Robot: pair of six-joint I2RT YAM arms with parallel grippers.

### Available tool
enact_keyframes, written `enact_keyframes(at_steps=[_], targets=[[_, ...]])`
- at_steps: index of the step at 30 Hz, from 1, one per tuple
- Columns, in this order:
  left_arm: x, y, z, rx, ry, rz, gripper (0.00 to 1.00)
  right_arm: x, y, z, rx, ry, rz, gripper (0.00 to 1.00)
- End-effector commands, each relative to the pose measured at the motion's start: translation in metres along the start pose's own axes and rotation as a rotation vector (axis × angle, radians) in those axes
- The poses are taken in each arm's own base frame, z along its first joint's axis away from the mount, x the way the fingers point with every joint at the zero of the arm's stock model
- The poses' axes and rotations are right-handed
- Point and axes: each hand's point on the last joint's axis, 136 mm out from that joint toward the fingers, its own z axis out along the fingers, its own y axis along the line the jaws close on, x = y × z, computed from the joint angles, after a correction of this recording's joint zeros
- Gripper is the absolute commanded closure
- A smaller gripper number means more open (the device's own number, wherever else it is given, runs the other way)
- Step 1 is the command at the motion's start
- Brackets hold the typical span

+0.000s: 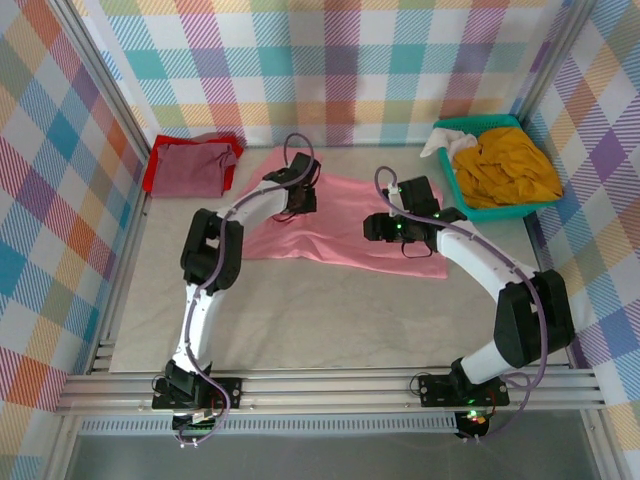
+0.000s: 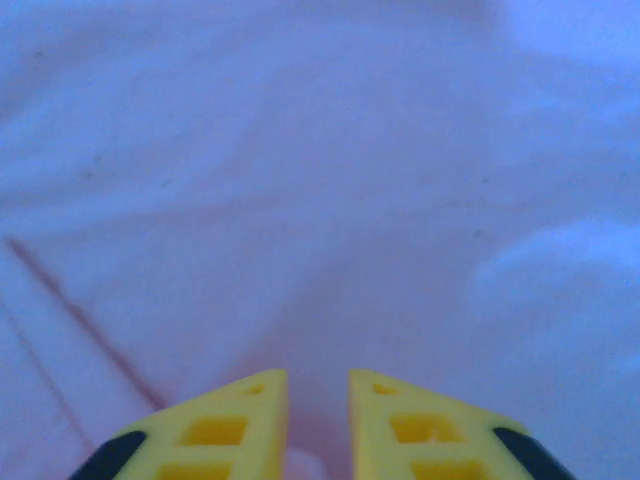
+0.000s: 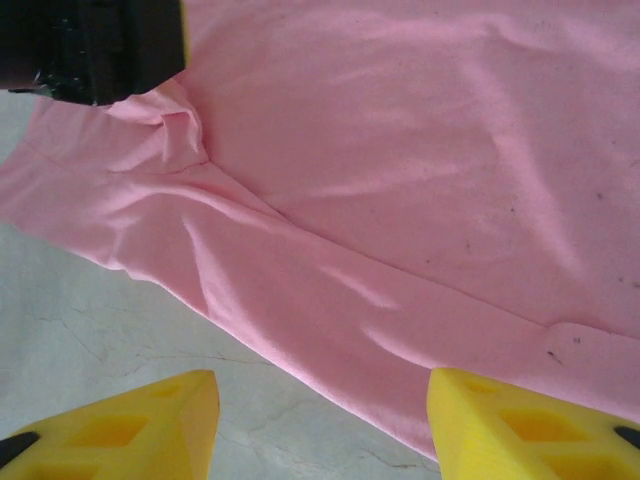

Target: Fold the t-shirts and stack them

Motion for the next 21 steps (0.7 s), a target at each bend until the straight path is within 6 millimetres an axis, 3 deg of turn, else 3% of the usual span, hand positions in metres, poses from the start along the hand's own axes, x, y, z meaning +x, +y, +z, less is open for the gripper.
enact_keyframes(at_steps=[1,4,6,7,9,11,14,17,21], targets=[[-0.017,-0.016,-0.036,-0.045,-0.047,0.163,0.72,-0.001,0.002,-0.007,-0.002,-0.013,0.001,0.43],[-0.036,-0.027,-0.075,0.030,-0.147,0.131,0.71,-0.001,0.002,-0.008,0.000,-0.015,0.006,0.42],[-0.041,-0.024,-0.101,0.102,-0.224,0.057,0.67,-0.002,0.002,-0.007,-0.002,-0.019,0.008,0.43],[-0.041,-0.017,-0.114,0.133,-0.256,0.003,0.61,-0.001,0.001,-0.006,-0.002,-0.017,0.010,0.43],[-0.033,0.004,-0.130,0.156,-0.289,-0.090,0.60,0.000,-0.001,-0.001,0.005,-0.015,0.019,0.40],[-0.016,0.032,-0.137,0.143,-0.295,-0.179,0.55,0.001,-0.006,0.004,0.025,-0.001,0.039,0.40],[0.021,0.078,-0.128,0.123,-0.263,-0.324,0.55,0.006,-0.024,0.012,0.101,0.026,0.123,0.44],[0.064,0.112,-0.103,0.121,-0.182,-0.440,0.56,0.015,-0.039,0.021,0.099,0.052,0.243,0.54],[0.106,0.125,-0.078,0.104,-0.066,-0.470,0.59,0.030,-0.049,0.035,0.082,0.080,0.322,0.82]])
